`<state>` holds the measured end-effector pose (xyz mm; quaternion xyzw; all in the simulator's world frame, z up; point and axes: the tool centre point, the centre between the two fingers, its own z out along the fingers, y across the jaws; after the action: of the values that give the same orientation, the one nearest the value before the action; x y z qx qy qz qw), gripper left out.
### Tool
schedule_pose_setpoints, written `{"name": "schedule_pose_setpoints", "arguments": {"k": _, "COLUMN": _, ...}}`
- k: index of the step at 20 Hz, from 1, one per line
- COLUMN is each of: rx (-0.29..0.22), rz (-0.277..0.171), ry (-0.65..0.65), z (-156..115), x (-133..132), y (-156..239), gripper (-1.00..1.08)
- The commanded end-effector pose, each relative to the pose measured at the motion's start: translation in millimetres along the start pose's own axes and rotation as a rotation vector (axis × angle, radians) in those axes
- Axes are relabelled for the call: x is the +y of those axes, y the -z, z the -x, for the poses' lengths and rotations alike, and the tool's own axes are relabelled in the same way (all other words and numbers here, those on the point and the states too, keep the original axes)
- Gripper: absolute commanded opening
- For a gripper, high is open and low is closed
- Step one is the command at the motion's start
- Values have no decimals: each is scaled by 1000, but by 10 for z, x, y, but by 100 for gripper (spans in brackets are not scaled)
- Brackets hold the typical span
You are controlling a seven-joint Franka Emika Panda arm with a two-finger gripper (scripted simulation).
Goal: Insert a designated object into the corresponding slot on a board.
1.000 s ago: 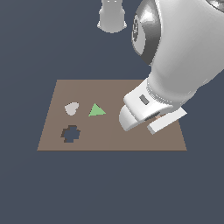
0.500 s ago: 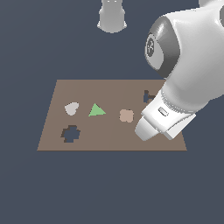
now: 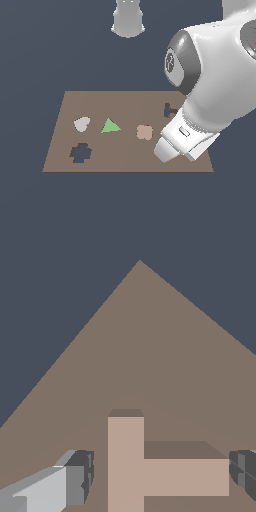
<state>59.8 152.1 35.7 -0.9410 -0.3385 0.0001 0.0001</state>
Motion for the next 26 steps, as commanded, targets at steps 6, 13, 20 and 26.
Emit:
{"name": "schedule_pose_setpoints", "arguments": {"k": 6, "rx": 0, "rz": 0, "ry": 1, "z": 1, "x": 1, "y": -58, "gripper": -100}}
{"name": "schedule_pose_setpoints", "arguments": {"k": 13, "rx": 1, "rz": 1, "ry": 1, "z": 0, "x": 5, "y": -49, "gripper": -100}}
{"name": "schedule_pose_setpoints", "arguments": {"k": 20, "rx": 1, "rz": 1, "ry": 31, "z": -7, "x": -14, "y": -47, "gripper": -100}}
{"name": "schedule_pose_setpoints", "arguments": {"k": 26, "rx": 1, "rz": 1, "ry": 121, "z": -23, "x": -69, "y": -43, "gripper": -100}}
